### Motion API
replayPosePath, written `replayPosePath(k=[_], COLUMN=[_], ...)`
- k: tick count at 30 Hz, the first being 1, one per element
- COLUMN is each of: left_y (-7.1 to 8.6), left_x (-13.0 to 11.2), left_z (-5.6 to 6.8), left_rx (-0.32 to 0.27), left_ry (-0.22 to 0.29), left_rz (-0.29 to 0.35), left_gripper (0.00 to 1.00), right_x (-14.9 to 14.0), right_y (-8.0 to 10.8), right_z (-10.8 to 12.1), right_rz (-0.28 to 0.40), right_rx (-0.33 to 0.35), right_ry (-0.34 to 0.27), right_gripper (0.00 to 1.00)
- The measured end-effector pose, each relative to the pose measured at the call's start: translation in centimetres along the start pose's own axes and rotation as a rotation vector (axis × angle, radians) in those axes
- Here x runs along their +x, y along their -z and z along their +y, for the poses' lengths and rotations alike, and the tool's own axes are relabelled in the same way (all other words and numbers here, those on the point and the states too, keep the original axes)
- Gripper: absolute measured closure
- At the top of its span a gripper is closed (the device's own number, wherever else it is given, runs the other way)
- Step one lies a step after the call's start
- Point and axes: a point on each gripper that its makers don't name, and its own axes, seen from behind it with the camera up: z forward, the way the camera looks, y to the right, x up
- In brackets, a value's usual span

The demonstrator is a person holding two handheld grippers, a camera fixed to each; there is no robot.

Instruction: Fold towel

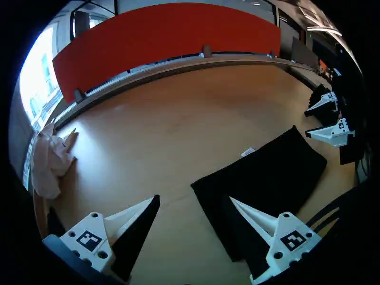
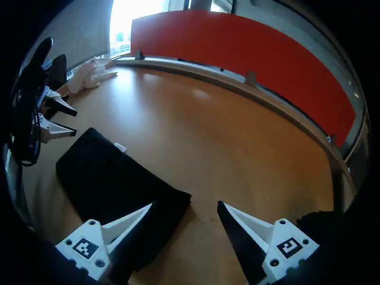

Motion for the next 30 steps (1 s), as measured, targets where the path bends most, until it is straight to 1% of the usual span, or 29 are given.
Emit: replayPosePath(k=[9,20,24,30], left_y=[0.7,2.4,3.2,4.7], left_x=[-0.4,-1.7,-2.6,-4.2], left_z=[-0.3,-0.8,-0.8,-0.4], left_rx=[0.004,0.018,0.024,0.028], left_ry=[0.034,0.082,0.092,0.108], left_rz=[-0.001,-0.005,-0.012,-0.019], left_gripper=[0.02,0.02,0.02,0.02], right_x=[-0.3,-0.8,-1.7,-3.9], right_y=[0.5,1.9,2.7,4.3], right_z=[-0.6,-1.7,-2.4,-3.5], right_rz=[0.002,0.017,0.015,0.002], right_rx=[0.016,0.032,0.041,0.059], right_ry=[-0.01,-0.028,-0.035,-0.035], right_gripper=[0.04,0.04,0.04,0.04])
